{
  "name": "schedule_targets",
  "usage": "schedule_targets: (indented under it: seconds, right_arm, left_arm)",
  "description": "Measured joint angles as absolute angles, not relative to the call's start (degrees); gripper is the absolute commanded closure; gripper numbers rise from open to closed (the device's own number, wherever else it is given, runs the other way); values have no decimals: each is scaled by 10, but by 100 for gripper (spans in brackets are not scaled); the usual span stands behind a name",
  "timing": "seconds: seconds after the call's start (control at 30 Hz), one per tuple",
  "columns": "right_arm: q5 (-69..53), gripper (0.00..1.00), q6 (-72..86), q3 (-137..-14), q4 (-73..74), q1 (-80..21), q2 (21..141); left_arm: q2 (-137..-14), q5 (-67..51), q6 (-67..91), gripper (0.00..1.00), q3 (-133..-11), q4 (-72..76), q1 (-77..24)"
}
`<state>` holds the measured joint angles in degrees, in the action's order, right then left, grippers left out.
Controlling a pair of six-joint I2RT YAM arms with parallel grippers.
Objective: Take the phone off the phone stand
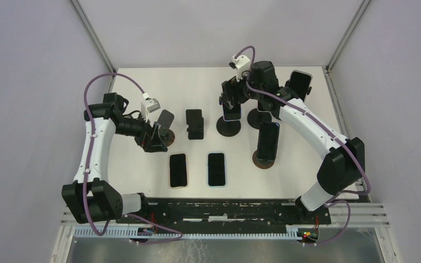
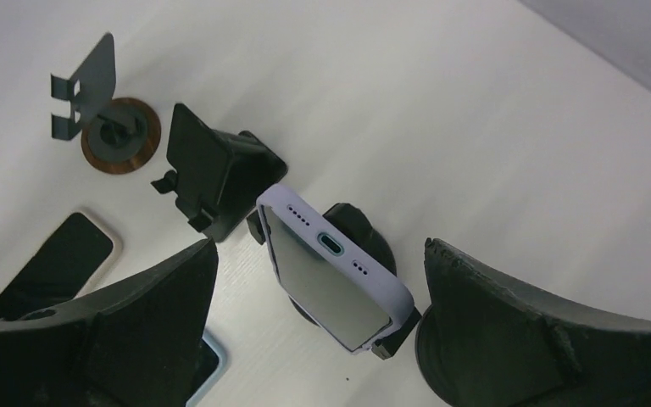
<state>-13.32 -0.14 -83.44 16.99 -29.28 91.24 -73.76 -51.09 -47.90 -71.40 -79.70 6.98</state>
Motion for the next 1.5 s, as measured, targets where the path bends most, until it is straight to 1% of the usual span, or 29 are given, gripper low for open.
schedule_targets:
  seconds: [0.13, 0.2, 0.3, 0.37, 0.4, 0.43, 0.5, 0.57, 0.77, 0.9, 1.07, 1.33, 1.5]
  right_arm:
    - [-154, 12, -18, -827, 187, -287, 936]
    - [-165, 18, -25, -827, 187, -283, 946]
    - [-177, 38, -35, -827, 181, -276, 954]
    - [-185, 57, -39, -827, 175, -272, 961]
    - [-193, 70, -39, -827, 170, -269, 964]
    - [-203, 81, -40, -827, 166, -268, 966]
    - [-215, 94, -38, -828, 156, -267, 967]
    - [-222, 100, -34, -828, 150, -267, 968]
    - [-230, 100, -27, -833, 152, -269, 969]
    - [-234, 100, -12, -853, 186, -268, 971]
    - [-249, 100, 24, -882, 220, -265, 964]
    - [-301, 100, 108, -889, 238, -264, 864]
    - [-377, 100, 226, -825, 123, -265, 782]
  left_arm:
    - [-738, -511, -483, 3, -714, -801, 69]
    - [-738, -511, -483, 3, -714, -802, 65]
    - [-738, -511, -483, 4, -714, -803, 59]
    - [-738, -511, -483, 4, -714, -803, 55]
    - [-738, -512, -483, 4, -714, -802, 52]
    - [-739, -512, -483, 4, -714, -801, 49]
    - [-743, -512, -482, 4, -714, -796, 39]
    - [-746, -512, -482, 4, -714, -787, 30]
    - [-757, -511, -455, 4, -714, -746, -7]
    - [-766, -512, -430, 1, -719, -723, -40]
    - [-771, -513, -402, 0, -750, -694, -67]
    - [-778, -539, -390, 0, -815, -665, -84]
    - [-757, -554, -385, 0, -813, -636, -90]
